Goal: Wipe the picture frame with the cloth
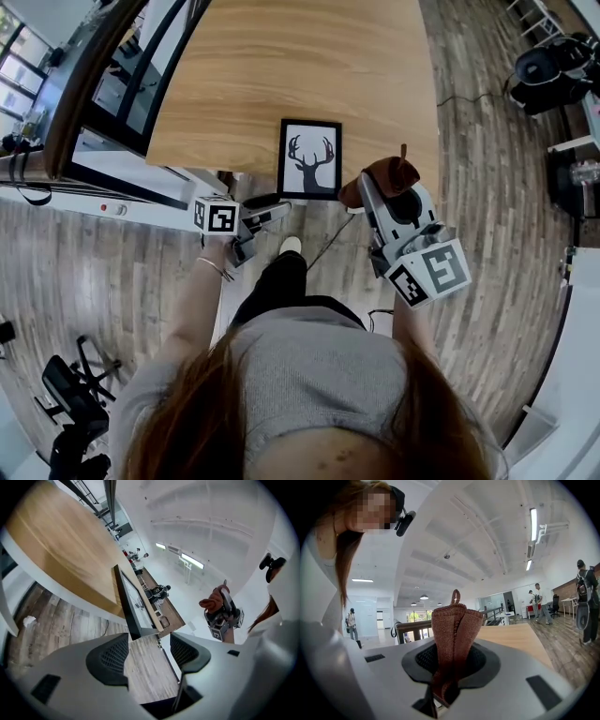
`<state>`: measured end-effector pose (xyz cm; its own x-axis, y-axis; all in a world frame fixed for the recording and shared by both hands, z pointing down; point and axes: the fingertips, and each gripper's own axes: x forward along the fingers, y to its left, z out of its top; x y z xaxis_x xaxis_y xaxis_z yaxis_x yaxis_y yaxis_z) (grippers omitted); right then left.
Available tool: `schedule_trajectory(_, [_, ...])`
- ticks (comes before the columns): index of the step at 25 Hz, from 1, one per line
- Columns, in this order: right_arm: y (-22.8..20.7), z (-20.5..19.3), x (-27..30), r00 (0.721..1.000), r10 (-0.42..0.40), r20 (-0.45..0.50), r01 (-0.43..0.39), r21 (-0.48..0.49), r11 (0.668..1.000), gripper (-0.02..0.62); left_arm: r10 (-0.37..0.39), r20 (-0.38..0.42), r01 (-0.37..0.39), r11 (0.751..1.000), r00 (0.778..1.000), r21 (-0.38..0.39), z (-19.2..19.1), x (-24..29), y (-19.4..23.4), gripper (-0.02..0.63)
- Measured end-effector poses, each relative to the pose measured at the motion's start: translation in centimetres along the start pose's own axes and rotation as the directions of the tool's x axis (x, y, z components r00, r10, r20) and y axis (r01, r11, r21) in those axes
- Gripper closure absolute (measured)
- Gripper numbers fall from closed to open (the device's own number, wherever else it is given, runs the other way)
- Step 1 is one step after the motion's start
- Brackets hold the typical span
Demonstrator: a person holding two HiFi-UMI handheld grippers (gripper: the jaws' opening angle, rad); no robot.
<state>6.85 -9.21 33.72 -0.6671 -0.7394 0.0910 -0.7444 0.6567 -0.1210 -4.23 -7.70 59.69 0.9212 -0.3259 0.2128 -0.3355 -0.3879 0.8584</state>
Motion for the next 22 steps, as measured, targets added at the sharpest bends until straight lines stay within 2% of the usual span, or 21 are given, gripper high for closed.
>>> schedule_trajectory(2, [0.1,-0.2,-1.1,1.0,-0.004,-0.001,0.004,-0.003,1.0,0.499,0.03,0.022,-0.03,1.0,0.999,0.005,0.1,0.0,0.5,0.322])
schedule_trajectory(6, [0.4,0.3,-3.0,1.0,-0.018,0.021,0.018,-0.001,1.0,0.499,0.154,0.013,-0.154,0.987,0.988,0.043,-1.7,-2.1,2.1,0.322])
schedule_trajectory(9, [1.7,0.7,-4.9,0.999,-0.02,0.05,0.02,0.002,1.0,0.499,0.197,0.048,-0.199,0.979,0.979,0.039,-3.8,-4.9,0.3,0.322])
schedule_trajectory(11, [3.0,0.7,-6.6,0.998,-0.016,0.063,0.015,0.006,1.0,0.499,0.199,0.109,-0.206,0.976,0.974,0.063,-4.4,-6.3,-2.9,0.326])
schedule_trajectory(15, [6.1,0.1,-10.7,0.996,-0.009,0.092,0.008,0.02,1.0,0.499,0.127,0.272,-0.182,0.966,0.954,0.186,-3.9,-6.6,-12.2,0.428])
schedule_trajectory(18, [8.9,-0.7,-14.3,0.994,-0.003,0.106,0.002,0.005,1.0,0.499,0.128,0.371,-0.237,0.934,0.92,0.266,-5.0,-5.9,-18.6,0.574])
schedule_trajectory(22, [13.2,-1.4,-18.6,0.994,0.01,0.106,-0.005,-0.047,0.999,0.499,0.144,0.416,-0.314,0.871,0.898,0.377,-8.8,-5.2,-25.4,0.593])
